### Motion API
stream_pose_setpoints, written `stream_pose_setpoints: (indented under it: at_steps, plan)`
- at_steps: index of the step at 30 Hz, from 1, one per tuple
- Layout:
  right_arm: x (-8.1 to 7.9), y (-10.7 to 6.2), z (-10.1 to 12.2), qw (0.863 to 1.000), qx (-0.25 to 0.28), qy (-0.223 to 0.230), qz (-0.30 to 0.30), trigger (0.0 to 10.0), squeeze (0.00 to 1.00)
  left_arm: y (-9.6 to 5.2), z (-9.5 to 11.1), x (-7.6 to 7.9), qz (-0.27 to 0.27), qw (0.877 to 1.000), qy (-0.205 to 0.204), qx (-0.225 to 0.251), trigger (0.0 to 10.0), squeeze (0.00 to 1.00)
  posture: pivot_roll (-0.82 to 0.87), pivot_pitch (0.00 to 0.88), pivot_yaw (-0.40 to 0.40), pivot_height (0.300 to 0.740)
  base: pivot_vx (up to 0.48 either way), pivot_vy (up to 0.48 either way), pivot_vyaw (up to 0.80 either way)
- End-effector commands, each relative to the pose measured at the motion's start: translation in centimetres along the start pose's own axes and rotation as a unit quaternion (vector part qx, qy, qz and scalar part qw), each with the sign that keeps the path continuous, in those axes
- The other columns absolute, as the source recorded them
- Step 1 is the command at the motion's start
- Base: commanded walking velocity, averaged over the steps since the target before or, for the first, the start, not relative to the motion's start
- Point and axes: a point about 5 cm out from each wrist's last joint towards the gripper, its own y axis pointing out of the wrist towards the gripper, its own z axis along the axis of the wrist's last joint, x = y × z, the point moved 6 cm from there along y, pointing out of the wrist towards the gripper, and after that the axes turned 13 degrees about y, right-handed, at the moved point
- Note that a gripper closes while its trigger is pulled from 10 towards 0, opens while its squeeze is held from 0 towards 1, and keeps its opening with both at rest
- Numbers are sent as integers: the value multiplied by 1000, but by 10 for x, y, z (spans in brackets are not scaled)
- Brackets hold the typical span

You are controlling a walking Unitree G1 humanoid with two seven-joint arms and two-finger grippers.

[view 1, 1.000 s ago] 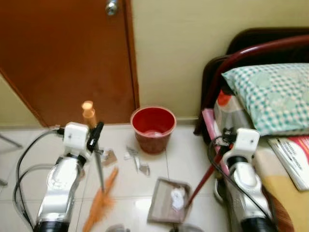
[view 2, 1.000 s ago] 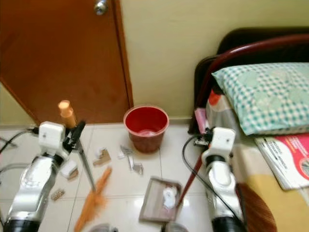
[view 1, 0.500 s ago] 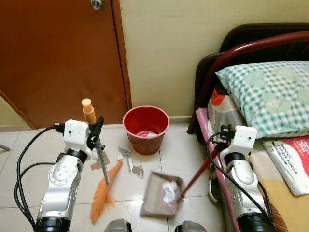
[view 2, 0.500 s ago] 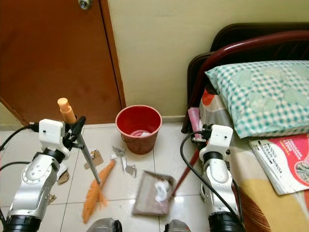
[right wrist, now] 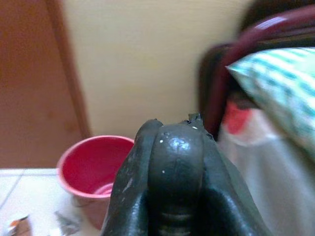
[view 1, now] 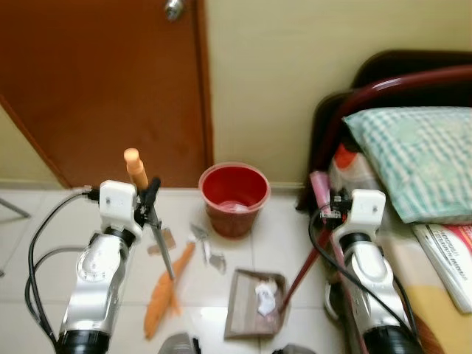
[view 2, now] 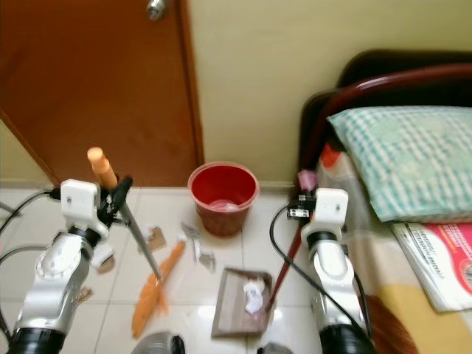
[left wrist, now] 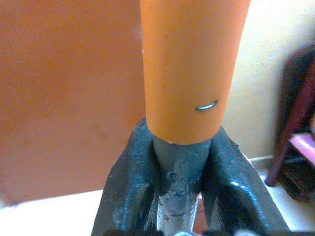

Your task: Sweep floor

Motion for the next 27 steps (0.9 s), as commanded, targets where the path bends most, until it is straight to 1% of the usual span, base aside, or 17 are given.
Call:
stream_pose_setpoints:
  at_steps: [1, 3, 12, 18, 27]
  plan:
    - [-10, 3, 12, 1000, 23, 5, 17, 10000, 0, -1, -2, -7, 7, 1000, 12, -5, 10000, 0, -23, 48, -3, 740, 0, 405, 400]
    - [-10, 3, 12, 1000, 23, 5, 17, 10000, 0, 0, -1, -7, 6, 1000, 12, -5, 10000, 0, -23, 48, -3, 740, 0, 405, 400]
    - [-8, 3, 14, 999, 26, 8, 18, 10000, 0, 2, 4, -4, 4, 1000, 11, 2, 10000, 0, -24, 54, -2, 740, 0, 390, 0]
    - [-8, 3, 14, 999, 26, 6, 18, 10000, 0, 3, 6, -1, 0, 1000, 19, 3, 10000, 0, -25, 52, 0, 740, 0, 0, 0]
    - [-9, 4, 16, 999, 32, 3, 21, 10000, 0, 6, 8, 2, -4, 1000, 24, 5, 10000, 0, -24, 49, -2, 740, 0, 0, 479]
